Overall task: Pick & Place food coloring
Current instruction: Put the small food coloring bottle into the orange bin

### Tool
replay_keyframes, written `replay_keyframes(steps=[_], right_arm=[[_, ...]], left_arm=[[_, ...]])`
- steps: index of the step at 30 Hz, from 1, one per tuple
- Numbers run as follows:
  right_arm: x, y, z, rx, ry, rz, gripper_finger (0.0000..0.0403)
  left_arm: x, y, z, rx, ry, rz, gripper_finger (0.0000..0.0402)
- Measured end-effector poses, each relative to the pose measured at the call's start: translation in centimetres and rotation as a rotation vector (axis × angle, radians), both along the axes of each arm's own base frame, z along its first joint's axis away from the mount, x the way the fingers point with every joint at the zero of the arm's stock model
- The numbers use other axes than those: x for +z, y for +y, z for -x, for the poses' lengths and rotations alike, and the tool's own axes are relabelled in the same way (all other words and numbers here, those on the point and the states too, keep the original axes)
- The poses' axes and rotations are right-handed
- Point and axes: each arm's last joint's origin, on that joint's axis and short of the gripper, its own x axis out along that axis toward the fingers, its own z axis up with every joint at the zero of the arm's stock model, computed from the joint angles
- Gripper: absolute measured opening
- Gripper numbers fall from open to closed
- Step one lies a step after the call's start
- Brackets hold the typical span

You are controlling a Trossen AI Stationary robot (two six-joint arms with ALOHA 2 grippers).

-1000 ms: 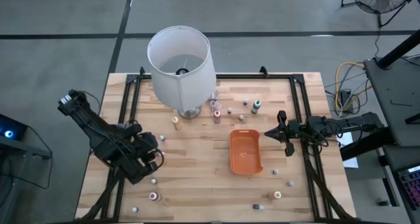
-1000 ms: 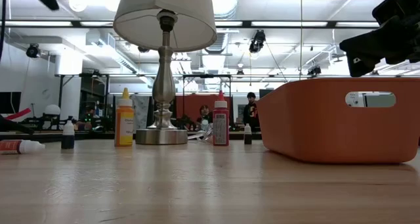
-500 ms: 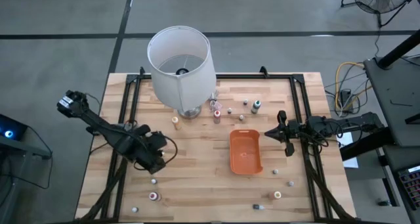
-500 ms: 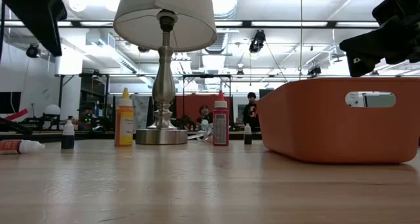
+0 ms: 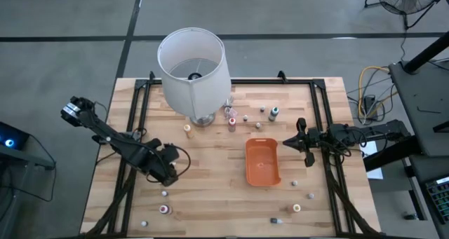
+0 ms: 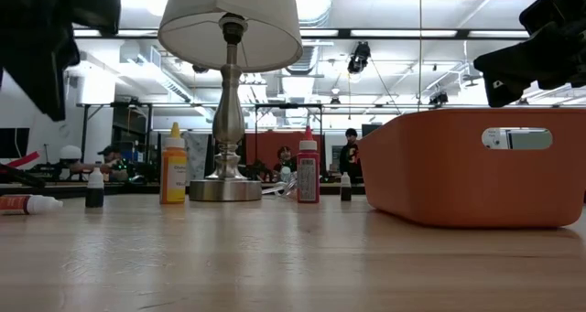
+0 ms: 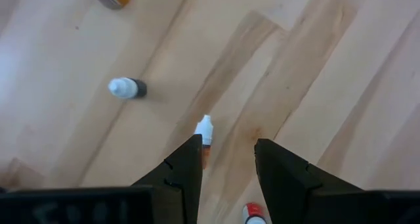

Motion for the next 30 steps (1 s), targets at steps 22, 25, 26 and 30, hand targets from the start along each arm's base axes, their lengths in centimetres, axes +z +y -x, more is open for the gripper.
replay_keyframes(steps=[22,25,26,30], right_arm=[[0.0,0.0,0.0,0.000,0.000,0.000,0.0013],[0.0,0.0,0.0,0.000,0.000,-0.001,0.0013],[0.0,0.0,0.0,0.000,0.000,-0.001,0.0013],[0.0,0.0,0.0,0.000,0.000,-0.001,0.0013]], left_arm=[[-4.3,0.4,1.3,-0.067,0.111,0.042,0.0113],[-4.7,0.5,1.4,-0.111,0.122,0.028,0.0113],[-4.9,0.5,1.5,-0.123,0.126,0.025,0.0113],[-5.7,0.7,1.7,-0.152,0.126,0.020,0.0113]])
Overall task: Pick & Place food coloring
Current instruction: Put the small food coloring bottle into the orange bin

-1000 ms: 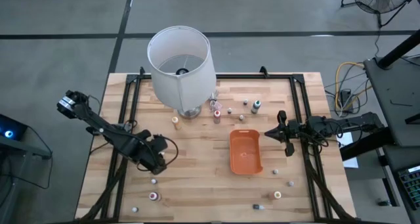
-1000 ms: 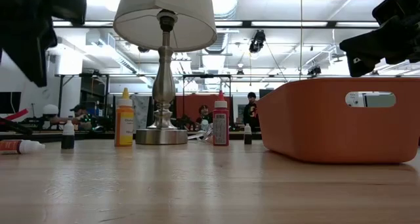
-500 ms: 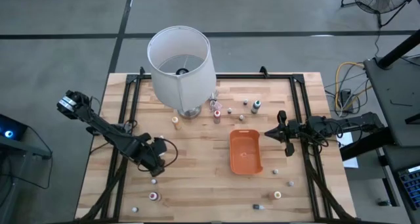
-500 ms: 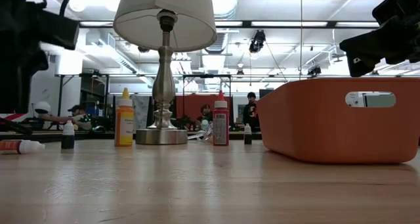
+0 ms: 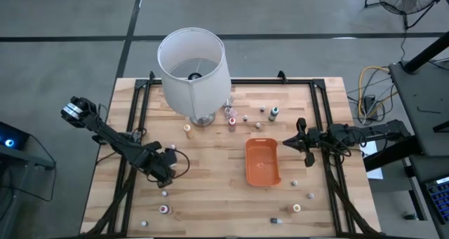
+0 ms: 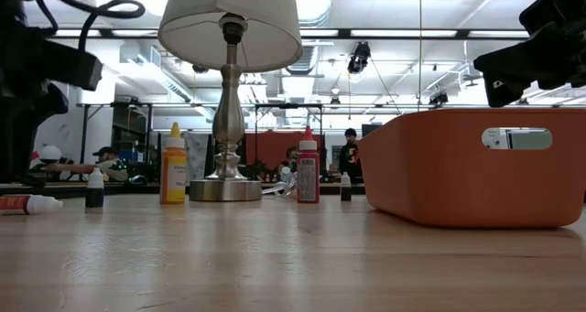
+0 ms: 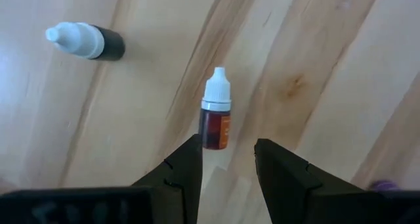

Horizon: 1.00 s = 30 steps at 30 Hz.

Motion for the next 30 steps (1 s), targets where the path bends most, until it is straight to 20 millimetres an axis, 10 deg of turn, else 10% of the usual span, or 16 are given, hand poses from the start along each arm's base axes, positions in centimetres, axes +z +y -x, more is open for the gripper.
replay_keyframes(steps=[30], right_arm=[[0.0,0.0,0.0,0.000,0.000,0.001,0.0013]], left_arm=[[-1.4,0.5,0.0,0.236,-0.006,0.106,0.0112]])
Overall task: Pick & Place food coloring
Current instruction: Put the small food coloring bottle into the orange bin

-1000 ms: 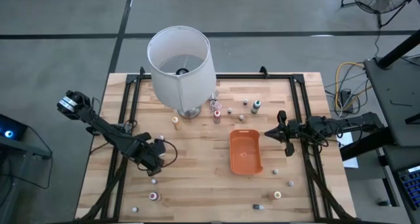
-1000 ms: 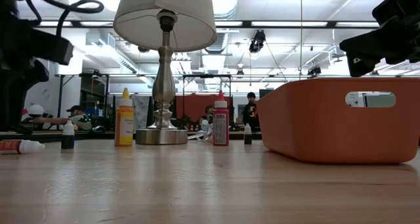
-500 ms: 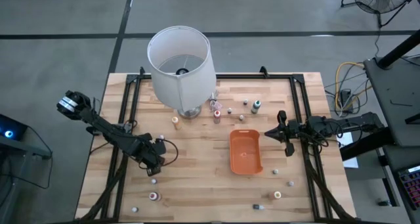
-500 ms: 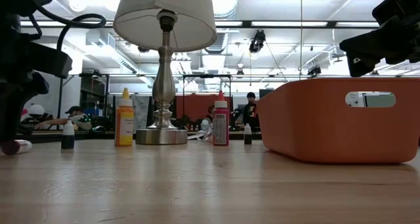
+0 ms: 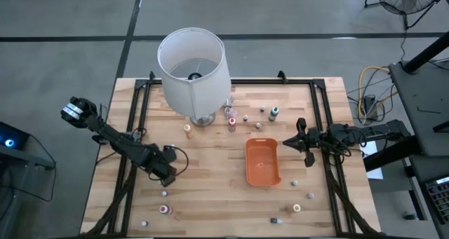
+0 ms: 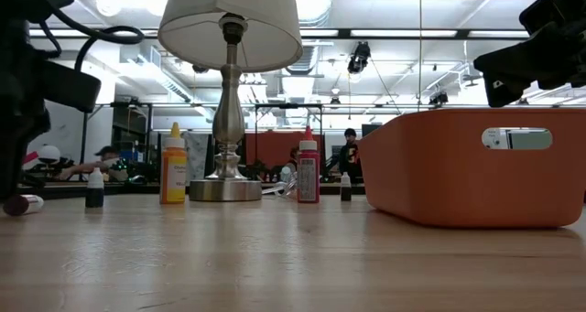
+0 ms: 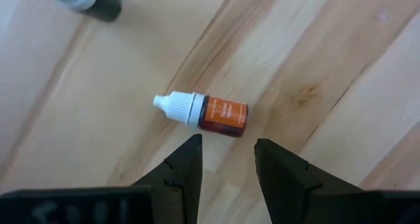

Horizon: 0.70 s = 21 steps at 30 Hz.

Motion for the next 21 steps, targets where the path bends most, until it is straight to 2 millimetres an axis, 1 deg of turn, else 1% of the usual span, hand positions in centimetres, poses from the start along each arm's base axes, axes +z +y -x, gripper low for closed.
replay_keyframes(steps=[7,13,21], right_arm=[[0.02,-0.01,0.00,-0.001,-0.001,0.000,0.0013],[0.00,0.00,0.00,0.000,0.000,-0.001,0.0013],[0.00,0.00,0.00,0.000,0.000,0.000,0.0013]], left_arm=[[0.00,-0.08,-0.03,0.222,0.003,0.059,0.0112],[0.08,-0.23,-0.41,0.395,-0.036,0.113,0.0112],[0.11,-0.08,-0.53,0.680,-0.086,0.130,0.0112]])
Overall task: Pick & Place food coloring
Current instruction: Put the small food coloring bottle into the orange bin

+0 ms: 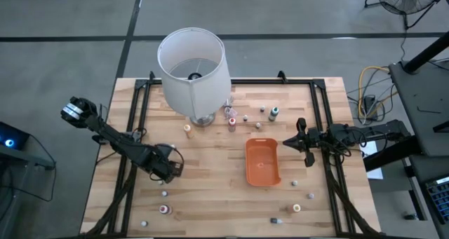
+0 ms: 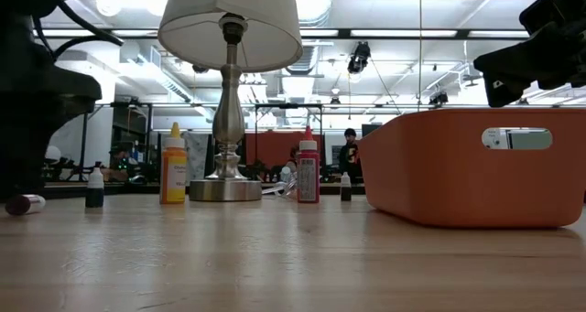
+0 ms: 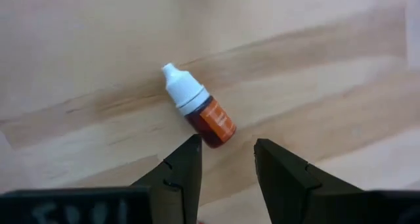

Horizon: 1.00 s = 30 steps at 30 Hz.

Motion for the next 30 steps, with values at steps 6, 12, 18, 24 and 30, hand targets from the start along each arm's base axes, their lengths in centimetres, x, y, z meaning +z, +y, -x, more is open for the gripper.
replay_keyframes(steps=[6,12,18,24,30], right_arm=[[0.0,0.0,0.0,-0.001,0.000,-0.001,0.0013],[0.0,0.0,0.0,0.000,0.000,-0.001,0.0013],[0.0,0.0,0.0,-0.001,0.000,0.000,0.0013],[0.0,0.0,0.0,-0.001,0.000,0.000,0.0013],[0.0,0.0,0.0,0.000,0.000,0.000,0.0013]], left_arm=[[-0.3,0.3,0.1,0.164,-0.013,0.008,0.0112],[-1.1,0.5,0.5,0.284,-0.009,0.029,0.0113],[-1.9,0.8,0.7,0.314,-0.034,0.037,0.0113],[-2.0,0.9,0.7,0.291,-0.031,0.029,0.0113],[-2.0,1.0,0.7,0.255,-0.030,0.019,0.0113]])
